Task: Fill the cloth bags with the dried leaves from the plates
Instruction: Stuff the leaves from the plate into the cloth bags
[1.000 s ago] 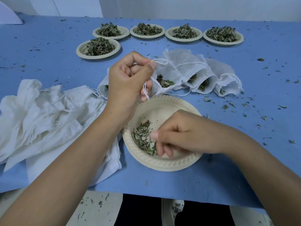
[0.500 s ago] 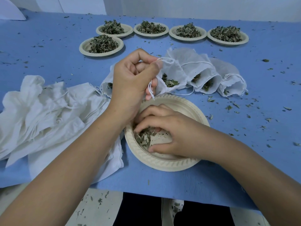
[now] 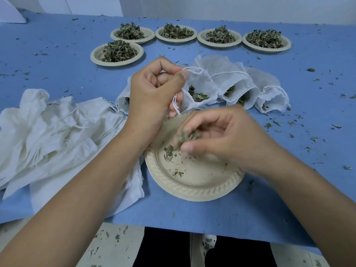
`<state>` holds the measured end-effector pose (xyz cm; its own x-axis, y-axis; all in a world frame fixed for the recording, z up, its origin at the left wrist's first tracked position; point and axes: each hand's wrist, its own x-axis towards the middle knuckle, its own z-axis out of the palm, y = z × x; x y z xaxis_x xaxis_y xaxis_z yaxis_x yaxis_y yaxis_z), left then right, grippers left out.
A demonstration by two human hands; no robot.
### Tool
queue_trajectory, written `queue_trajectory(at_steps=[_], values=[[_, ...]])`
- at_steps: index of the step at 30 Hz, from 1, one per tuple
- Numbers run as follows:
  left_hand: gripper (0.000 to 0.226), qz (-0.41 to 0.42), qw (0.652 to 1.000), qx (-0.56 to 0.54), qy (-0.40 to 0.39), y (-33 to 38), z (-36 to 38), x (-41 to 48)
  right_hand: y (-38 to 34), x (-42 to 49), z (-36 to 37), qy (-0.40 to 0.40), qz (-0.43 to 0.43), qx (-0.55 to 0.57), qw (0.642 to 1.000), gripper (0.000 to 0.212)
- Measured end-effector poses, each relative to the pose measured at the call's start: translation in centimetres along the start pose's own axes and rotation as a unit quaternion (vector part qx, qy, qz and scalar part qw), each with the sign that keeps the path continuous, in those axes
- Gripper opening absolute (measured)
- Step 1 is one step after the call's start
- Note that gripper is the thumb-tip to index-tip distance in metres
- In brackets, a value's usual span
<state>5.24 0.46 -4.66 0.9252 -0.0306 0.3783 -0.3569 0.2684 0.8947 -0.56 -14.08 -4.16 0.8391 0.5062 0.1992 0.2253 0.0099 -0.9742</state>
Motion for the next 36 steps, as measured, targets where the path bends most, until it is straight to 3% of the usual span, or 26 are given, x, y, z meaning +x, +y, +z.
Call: queue_trajectory(at_steps=[4,6,9,12,16,18,23,27,31,36], values=[[0.021,0.023,0.998,0.051,-0.019,0.0,0.1,-0.2,-0.6,0.4,-1.0,0.123,-0.074,0.199,0.97,0.012],[0.02,0.017,0.997,0.066,-0.033,0.0,0.2,-0.4,-0.4,0.6,-1.4,0.194,-0.084,0.219,0.952,0.011],[0.017,0.009,0.996,0.072,-0.045,0.0,0.3,-0.5,0.0,0.6,-1.6,0.277,-0.084,0.156,0.944,0.013],[0.016,0.01,0.996,0.076,-0.053,0.1,0.4,-0.7,0.4,0.5,-1.5,0.324,-0.095,-0.012,0.941,0.012],[0.015,0.009,0.992,0.097,-0.079,0.2,0.5,-0.9,1.2,0.5,-1.1,0.297,-0.135,-0.285,0.901,0.012],[0.015,0.009,0.991,0.105,-0.083,0.2,0.5,-1.0,1.4,0.5,-1.1,0.275,-0.152,-0.351,0.882,0.018],[0.017,0.01,0.993,0.099,-0.068,0.3,0.4,-0.8,0.9,0.4,-1.5,0.25,-0.182,-0.262,0.914,0.025],[0.016,0.007,0.993,0.098,-0.073,0.3,0.4,-0.8,1.2,0.4,-1.3,0.259,-0.247,-0.361,0.861,0.004],[0.016,0.009,0.992,0.095,-0.083,0.3,0.3,-0.8,1.9,0.8,-1.1,0.228,-0.252,-0.451,0.825,0.014],[0.017,0.004,0.994,0.088,-0.061,0.1,0.2,-0.6,1.1,0.6,-2.0,0.216,-0.225,-0.359,0.88,0.015]])
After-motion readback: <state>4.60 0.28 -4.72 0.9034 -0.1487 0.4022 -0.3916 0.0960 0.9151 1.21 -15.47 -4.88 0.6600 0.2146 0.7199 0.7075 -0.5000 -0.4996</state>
